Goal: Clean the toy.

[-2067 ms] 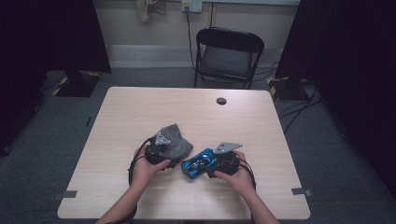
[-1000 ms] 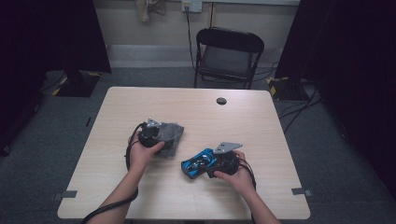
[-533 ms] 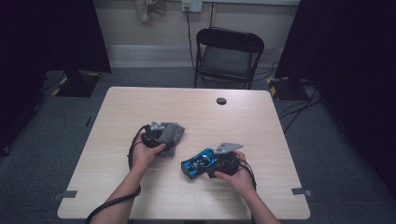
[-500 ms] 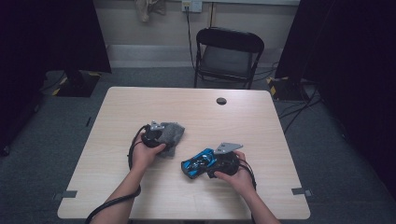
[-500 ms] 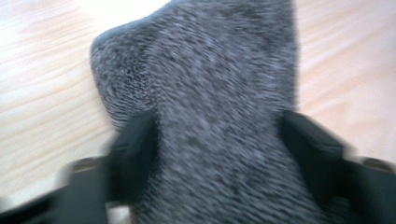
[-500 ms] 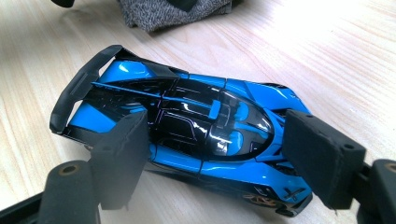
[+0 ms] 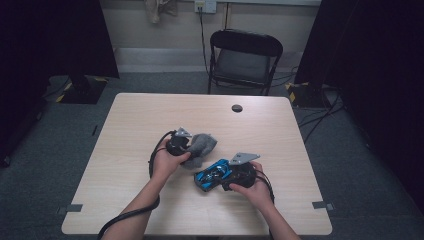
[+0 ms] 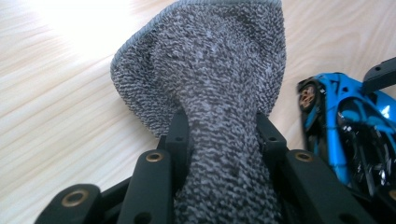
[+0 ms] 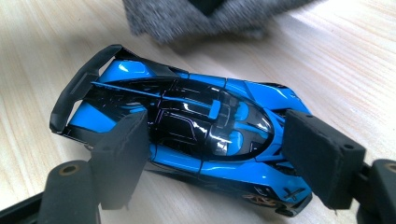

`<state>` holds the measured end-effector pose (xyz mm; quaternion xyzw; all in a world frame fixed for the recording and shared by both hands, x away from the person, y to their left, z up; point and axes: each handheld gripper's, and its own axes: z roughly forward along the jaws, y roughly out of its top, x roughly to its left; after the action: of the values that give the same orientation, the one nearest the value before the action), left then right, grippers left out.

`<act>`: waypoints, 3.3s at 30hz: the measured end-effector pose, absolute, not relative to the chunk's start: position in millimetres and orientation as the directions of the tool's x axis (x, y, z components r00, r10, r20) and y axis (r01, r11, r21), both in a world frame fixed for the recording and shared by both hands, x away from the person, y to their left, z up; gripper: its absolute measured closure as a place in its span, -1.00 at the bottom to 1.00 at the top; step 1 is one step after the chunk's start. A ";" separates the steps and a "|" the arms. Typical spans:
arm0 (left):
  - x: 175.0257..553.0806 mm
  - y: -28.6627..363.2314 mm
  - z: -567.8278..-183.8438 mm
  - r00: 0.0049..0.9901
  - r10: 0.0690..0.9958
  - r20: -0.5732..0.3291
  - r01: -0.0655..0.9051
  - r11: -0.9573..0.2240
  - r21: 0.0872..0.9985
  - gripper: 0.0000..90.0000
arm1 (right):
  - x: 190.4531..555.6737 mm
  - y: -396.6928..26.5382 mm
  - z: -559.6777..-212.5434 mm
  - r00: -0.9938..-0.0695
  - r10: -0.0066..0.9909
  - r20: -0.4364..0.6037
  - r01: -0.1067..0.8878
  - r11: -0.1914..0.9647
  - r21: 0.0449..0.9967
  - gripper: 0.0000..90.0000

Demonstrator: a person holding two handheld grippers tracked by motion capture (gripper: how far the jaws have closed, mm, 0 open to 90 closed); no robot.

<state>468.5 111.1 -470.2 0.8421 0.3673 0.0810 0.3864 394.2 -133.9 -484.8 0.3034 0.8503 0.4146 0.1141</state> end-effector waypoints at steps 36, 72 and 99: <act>459.9 92.9 -473.3 0.818 0.538 -0.204 0.520 -0.540 0.661 0.48 | 394.6 -134.9 -484.9 -0.795 0.605 0.049 0.413 0.480 0.774 -0.44; 444.3 129.8 -453.3 0.792 0.575 -0.205 0.533 -0.488 0.691 0.47 | 394.0 -134.9 -485.5 -0.794 0.606 0.047 0.409 0.476 0.778 -0.44; 477.7 61.7 -482.7 0.789 0.586 -0.185 0.530 -0.498 0.686 0.46 | 393.5 -135.3 -486.1 -0.793 0.607 0.048 0.408 0.472 0.781 -0.44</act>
<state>477.7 61.7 -482.7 0.8646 0.3228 0.0364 0.3834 393.5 -135.3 -486.1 0.2987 0.8496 0.4181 0.1188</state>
